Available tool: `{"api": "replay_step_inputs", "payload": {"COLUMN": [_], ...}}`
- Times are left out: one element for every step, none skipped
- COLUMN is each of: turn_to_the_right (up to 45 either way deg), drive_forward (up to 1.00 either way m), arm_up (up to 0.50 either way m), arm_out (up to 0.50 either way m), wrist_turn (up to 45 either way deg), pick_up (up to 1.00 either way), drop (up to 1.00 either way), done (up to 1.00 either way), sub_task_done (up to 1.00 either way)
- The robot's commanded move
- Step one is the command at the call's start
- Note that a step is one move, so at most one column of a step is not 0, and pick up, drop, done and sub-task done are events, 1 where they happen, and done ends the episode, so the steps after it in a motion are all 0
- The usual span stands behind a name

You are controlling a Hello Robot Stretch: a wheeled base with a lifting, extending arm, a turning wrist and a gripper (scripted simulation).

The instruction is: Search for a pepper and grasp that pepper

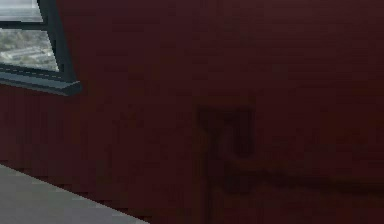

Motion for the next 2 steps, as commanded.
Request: {"api": "replay_step_inputs", "payload": {"turn_to_the_right": [0.0,0.0], "drive_forward": [0.0,0.0], "arm_up": [0.1,0.0], "arm_out": [0.0,0.0], "wrist_turn": [0.0,0.0], "pick_up": [0.0,0.0], "drop": [0.0,0.0], "done": [0.0,1.0], "sub_task_done": [0.0,0.0]}}
